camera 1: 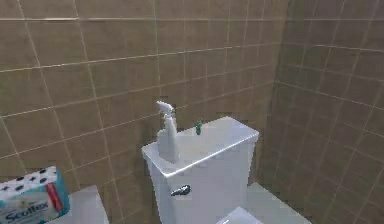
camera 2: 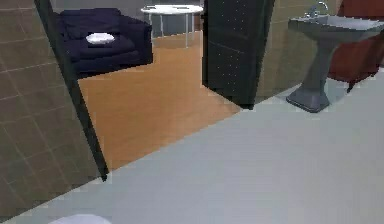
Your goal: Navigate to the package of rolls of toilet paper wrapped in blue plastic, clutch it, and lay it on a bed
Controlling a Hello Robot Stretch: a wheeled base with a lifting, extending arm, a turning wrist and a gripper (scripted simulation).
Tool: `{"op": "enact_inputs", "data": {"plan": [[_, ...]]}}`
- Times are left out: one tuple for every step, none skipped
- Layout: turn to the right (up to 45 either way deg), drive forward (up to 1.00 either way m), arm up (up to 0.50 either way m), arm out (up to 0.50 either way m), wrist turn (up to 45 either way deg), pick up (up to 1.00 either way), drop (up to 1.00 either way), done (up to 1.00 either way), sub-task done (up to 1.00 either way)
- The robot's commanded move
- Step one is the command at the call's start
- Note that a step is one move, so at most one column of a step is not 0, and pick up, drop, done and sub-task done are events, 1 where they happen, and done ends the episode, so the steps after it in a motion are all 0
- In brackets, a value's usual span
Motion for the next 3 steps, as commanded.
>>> {"op": "enact_inputs", "data": {"plan": [[-45.0, 0.00, 0.00, 0.00, 0.0, 0.00, 0.00, 0.00, 0.00], [-45.0, 0.00, 0.00, 0.00, 0.0, 0.00, 0.00, 0.00, 0.00], [-39.0, 0.00, 0.00, 0.00, 0.0, 0.00, 0.00, 0.00, 0.00]]}}
